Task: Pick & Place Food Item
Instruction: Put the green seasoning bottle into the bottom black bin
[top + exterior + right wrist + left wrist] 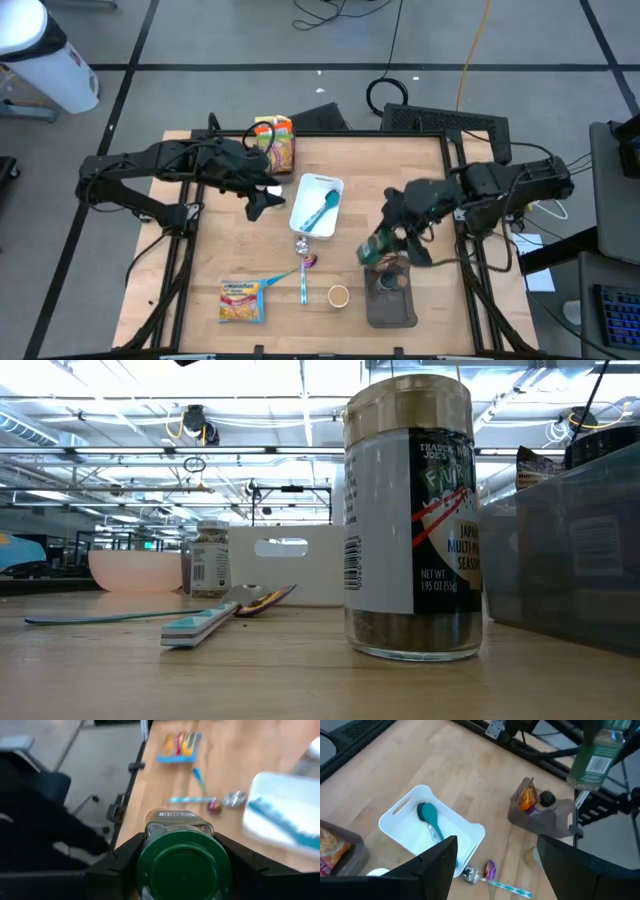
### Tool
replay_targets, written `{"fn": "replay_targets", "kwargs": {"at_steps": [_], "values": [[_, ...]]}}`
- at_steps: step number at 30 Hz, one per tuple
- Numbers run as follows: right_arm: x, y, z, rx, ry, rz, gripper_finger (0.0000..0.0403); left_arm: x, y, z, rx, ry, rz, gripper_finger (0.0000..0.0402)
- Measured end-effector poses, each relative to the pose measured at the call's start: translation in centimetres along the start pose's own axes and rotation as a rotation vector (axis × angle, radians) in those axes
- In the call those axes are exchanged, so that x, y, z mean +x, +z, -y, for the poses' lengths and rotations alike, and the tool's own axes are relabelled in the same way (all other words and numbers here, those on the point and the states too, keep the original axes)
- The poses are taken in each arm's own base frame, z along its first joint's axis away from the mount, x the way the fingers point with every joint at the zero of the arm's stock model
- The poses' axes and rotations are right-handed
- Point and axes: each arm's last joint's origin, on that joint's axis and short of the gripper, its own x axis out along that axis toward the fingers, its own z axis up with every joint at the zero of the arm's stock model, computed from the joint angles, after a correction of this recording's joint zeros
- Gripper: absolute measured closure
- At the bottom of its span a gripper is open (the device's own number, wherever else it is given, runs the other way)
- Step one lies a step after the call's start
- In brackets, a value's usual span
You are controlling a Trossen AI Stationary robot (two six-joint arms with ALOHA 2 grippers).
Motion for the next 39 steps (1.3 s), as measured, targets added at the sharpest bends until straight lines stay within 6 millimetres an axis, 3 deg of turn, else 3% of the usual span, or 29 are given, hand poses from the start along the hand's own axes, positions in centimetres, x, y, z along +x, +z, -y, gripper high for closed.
{"fn": "replay_targets", "kwargs": {"at_steps": [4, 12, 20, 30, 34, 39], "values": [[2.5, 0.2, -1.2, 0.016, 0.023, -0.081, 0.0215, -0.1, -0.2, -0.1, 0.02, 0.008, -0.014, 0.0119], [6.3, -2.1, -2.3, -0.009, -0.003, -0.371, 0.0215, -0.1, -0.5, -0.3, 0.013, 0.036, -0.05, 0.0119], [6.7, -3.5, -4.3, -0.171, -0.025, -0.442, 0.0215, 0.4, -0.7, 0.0, -0.097, 0.089, -0.033, 0.0119], [6.0, -6.6, -10.5, -0.419, -0.028, -0.442, 0.0215, 2.4, -1.8, 1.3, -0.257, 0.154, -0.04, 0.0119], [6.0, -7.3, -11.4, -0.448, -0.075, -0.416, 0.0215, 4.0, -2.7, 1.8, -0.324, 0.161, -0.065, 0.0119], [7.4, -7.9, -11.4, -0.481, -0.079, -0.447, 0.0215, 5.8, -3.6, 2.6, -0.358, 0.137, -0.069, 0.0119]]}}
